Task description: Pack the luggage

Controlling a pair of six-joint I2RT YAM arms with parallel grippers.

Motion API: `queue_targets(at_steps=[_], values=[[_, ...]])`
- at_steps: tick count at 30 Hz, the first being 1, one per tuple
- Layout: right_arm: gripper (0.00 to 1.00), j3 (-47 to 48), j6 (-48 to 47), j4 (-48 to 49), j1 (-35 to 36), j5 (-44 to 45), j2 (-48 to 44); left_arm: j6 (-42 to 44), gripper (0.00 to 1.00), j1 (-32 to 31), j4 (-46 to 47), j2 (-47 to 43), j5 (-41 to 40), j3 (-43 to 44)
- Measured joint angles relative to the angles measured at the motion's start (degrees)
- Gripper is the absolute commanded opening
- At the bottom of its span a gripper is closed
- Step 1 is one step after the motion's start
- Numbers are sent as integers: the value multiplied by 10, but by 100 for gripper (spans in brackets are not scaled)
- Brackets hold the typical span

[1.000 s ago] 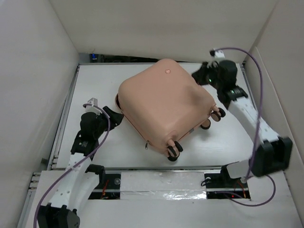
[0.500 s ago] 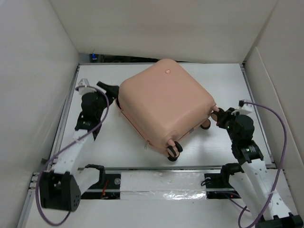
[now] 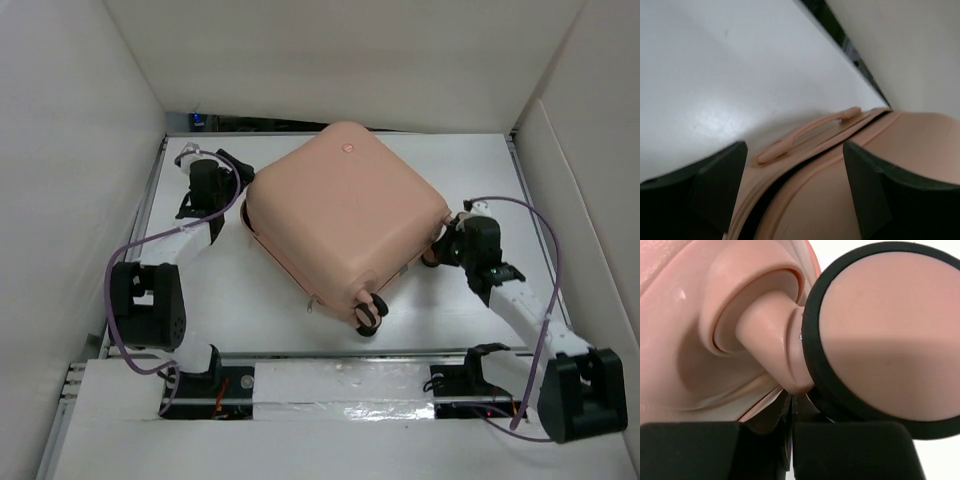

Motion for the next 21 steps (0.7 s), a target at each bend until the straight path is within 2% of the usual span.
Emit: queue_targets(at_steps=[5,9,12,15,16,17,19,21], values=[[3,118,-21,8,-5,-8,153,-32,74,18,64,-50,-27,-113],[7,273,-42,-23,-1,-7,298,-51,73,15,106,-139,-61,-202],[14,403,-53,-47,2,-13,402,-59,71,-5,140,-210,-86,-261],[39,525,-70,-65,3,-26,479,-66,65,-37,161,-278,-98,-310],[58,556,-75,-67,3,-30,492,-66,65,-49,163,-302,-98,-325],[66,581,-87,-68,3,-24,495,-66,62,-62,164,-325,-98,-340],[80,607,-86,-64,-3,-44,487,-70,59,-85,159,-376,-97,-369],[86,613,-85,-58,-2,-73,462,-71,58,-108,148,-427,-85,-396]])
